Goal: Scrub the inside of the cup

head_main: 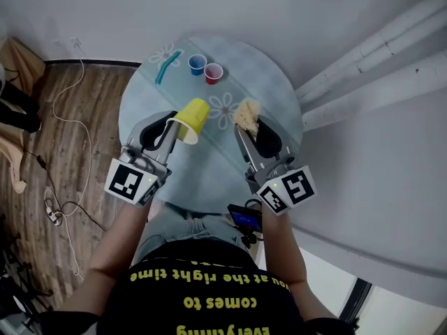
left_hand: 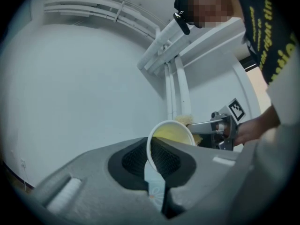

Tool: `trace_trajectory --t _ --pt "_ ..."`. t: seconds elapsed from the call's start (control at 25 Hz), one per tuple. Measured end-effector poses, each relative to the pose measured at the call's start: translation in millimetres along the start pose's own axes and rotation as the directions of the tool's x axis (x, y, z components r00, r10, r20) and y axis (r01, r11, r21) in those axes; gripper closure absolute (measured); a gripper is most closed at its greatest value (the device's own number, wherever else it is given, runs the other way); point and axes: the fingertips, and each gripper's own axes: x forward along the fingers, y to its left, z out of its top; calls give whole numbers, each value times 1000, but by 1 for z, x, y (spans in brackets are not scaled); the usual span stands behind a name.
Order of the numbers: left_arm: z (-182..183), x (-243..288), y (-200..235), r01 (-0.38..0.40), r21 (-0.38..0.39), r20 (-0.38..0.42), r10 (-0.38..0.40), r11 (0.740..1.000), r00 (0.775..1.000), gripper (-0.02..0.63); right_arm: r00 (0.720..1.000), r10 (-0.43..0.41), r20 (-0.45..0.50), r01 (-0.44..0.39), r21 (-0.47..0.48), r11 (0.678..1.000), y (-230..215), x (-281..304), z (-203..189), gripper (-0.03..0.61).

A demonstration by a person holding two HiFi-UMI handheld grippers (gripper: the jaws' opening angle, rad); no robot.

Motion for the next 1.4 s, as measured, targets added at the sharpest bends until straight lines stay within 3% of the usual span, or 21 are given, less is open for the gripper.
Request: trace_trajectory --t 0.32,0.48,0.8,1.08,1.4 --pt "7 4 -30 131 11 89 -131 991 987 597 990 97 -102 -96 17 995 22 3 -10 442" --pt "-2 2 -42 172 7 70 -172 985 983 597 982 130 -140 -127 29 992 30 -2 -9 442" --pt "-19 -4 -52 212 45 51 -214 976 976 597 955 211 -208 -209 34 977 50 -6 -13 442" --pt "-28 -3 -54 220 56 19 -221 974 975 597 940 276 -202 -272 47 961 73 -4 -11 442" --pt "-26 -2 -51 243 38 30 -244 969 969 597 945 241 -222 -237 47 970 57 1 -18 442"
